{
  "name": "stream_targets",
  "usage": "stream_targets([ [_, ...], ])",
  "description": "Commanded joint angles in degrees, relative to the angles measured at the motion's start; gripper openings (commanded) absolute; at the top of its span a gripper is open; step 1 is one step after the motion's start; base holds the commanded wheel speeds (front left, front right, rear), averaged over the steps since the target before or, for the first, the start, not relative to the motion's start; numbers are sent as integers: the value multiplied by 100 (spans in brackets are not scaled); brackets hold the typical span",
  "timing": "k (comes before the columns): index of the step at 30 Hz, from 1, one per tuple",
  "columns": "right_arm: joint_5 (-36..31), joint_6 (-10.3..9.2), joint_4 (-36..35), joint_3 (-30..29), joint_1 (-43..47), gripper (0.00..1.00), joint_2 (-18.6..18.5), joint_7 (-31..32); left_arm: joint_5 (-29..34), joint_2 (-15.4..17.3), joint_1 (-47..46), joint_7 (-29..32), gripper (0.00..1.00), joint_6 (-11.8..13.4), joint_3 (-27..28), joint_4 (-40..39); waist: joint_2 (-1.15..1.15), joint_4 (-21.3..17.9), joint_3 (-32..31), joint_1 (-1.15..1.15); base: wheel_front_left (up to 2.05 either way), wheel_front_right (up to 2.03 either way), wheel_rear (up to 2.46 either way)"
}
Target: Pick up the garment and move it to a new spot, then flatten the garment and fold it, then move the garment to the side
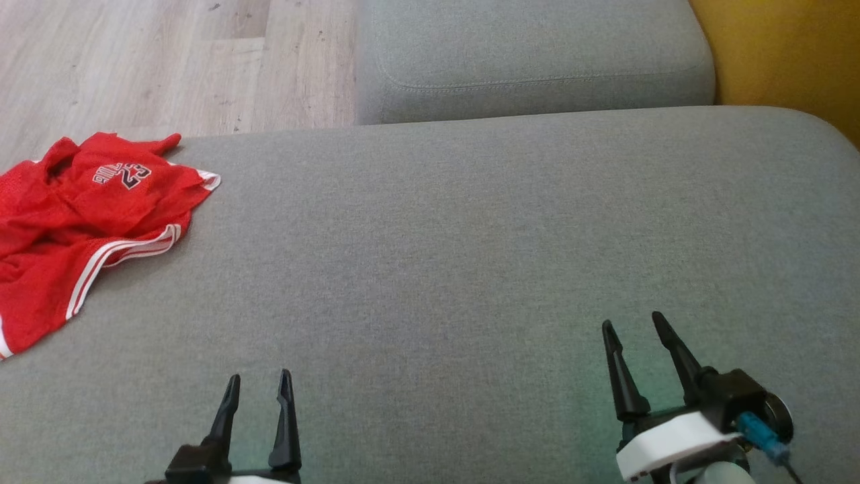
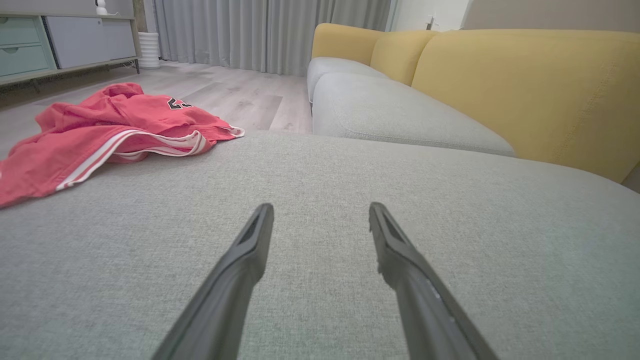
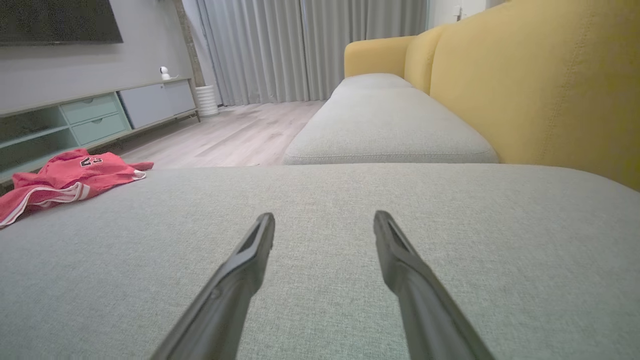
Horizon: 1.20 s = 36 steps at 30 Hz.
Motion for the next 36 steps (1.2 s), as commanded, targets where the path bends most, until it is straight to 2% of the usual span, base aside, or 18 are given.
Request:
stream_targets([
  [1, -194, 44, -163, 182, -225, 100, -55, -110, 160, 46, -123, -114, 100, 54, 170, -123, 0, 3, 2, 0, 0, 0, 0],
  [23, -193, 44, -54, 169, -220, 100, -55, -119, -56, 119, -198, -99, 100, 65, 164, 125, 0, 52, 12, 0, 0, 0, 0],
  [28, -184, 44, -62, 120, -179, 100, -55, -119, -74, 148, -203, -100, 100, 100, 174, 106, 0, 275, 2, 0, 0, 0, 0],
  [35, -159, 44, -75, 107, -108, 100, -55, -119, -81, 205, -173, -80, 100, 161, 178, 32, 0, 916, -18, 0, 0, 0, 0],
  [36, -159, 44, -75, 107, -108, 100, -55, -119, -81, 205, -173, -80, 100, 161, 178, 32, 0, 916, -18, 0, 0, 0, 0],
])
